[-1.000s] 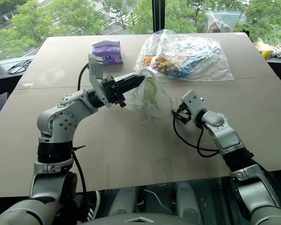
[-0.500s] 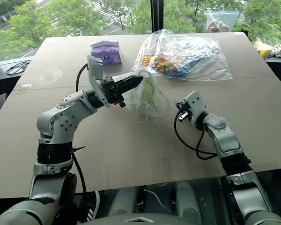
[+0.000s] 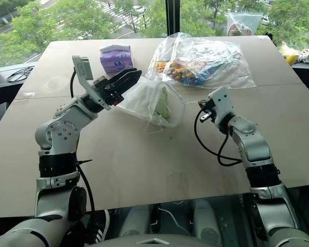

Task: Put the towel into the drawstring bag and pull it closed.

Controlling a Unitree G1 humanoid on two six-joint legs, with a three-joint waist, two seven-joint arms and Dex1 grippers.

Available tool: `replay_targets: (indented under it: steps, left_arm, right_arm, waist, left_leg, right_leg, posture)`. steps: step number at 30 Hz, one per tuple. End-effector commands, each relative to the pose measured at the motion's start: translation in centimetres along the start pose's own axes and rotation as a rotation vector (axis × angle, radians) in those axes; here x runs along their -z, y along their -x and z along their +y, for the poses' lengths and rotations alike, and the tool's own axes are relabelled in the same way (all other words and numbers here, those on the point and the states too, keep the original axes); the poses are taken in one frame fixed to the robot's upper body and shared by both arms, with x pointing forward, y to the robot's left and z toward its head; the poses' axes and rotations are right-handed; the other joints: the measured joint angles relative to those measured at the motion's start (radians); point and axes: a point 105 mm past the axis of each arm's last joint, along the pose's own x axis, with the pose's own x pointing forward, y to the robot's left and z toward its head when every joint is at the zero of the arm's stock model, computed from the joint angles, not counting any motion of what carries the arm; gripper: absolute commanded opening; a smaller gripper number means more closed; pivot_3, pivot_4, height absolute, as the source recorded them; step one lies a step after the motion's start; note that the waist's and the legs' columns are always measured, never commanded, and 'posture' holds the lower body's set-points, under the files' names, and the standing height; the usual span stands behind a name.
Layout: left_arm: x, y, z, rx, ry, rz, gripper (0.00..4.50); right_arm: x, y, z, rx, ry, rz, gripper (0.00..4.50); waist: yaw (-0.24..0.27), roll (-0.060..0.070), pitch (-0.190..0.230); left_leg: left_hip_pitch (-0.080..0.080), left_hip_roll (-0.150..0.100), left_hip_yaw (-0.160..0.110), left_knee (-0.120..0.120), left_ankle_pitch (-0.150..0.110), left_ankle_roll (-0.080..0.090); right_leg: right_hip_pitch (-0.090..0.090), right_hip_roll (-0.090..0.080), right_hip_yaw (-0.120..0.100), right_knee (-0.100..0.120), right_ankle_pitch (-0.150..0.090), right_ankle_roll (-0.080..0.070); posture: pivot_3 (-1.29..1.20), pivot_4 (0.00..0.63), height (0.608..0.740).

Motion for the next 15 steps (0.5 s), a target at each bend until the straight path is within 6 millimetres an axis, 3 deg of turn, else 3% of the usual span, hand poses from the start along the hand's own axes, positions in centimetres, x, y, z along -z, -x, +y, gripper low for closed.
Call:
replay_targets:
  steps: [1,4,8,15]
  left_arm:
    - [-0.1,2.6,-0.5,0.005,-0.044,0.052,3.19]
    - [0.8,4.2,-1.8,0.054,-0.039,0.127,3.19]
    - [3.7,6.1,-3.2,0.112,-0.059,0.293,3.19]
    - [8.6,6.4,-3.4,0.11,-0.118,0.453,3.19]
  right_arm:
    - [-2.1,0.1,0.1,0.003,0.018,-0.06,0.0]
    - [-1.8,0.0,0.5,-0.009,0.02,-0.05,0.0]
    - [-1.8,-0.1,0.6,-0.017,0.013,-0.047,0.0]
    - [-2.0,-0.5,0.6,-0.013,0.007,-0.056,0.0]
  waist:
    - [-0.003,0.0,0.0]
    - [0.002,0.0,0.0]
    - [0.005,0.001,0.001]
    - [0.006,0.002,0.001]
  left_leg:
    - [0.0,0.0,0.001,0.0,0.0,0.0]
    - [-0.001,0.001,0.001,0.0,0.0,0.0]
    - [-0.001,0.001,0.0,0.0,0.0,0.0]
    - [0.0,0.0,0.0,0.001,0.0,0.0]
  right_leg:
    - [0.0,0.0,0.001,0.0,0.0,0.0]
    - [0.0,-0.001,0.0,0.0,0.0,0.0]
    - [0.0,-0.003,-0.001,0.0,0.0,0.0]
    - [0.0,-0.004,-0.001,0.0,0.0,-0.001]
  posture:
    - [0.0,0.15,0.74]
    - [0.0,0.15,0.74]
    - [0.0,0.15,0.74]
    - [0.0,0.15,0.74]
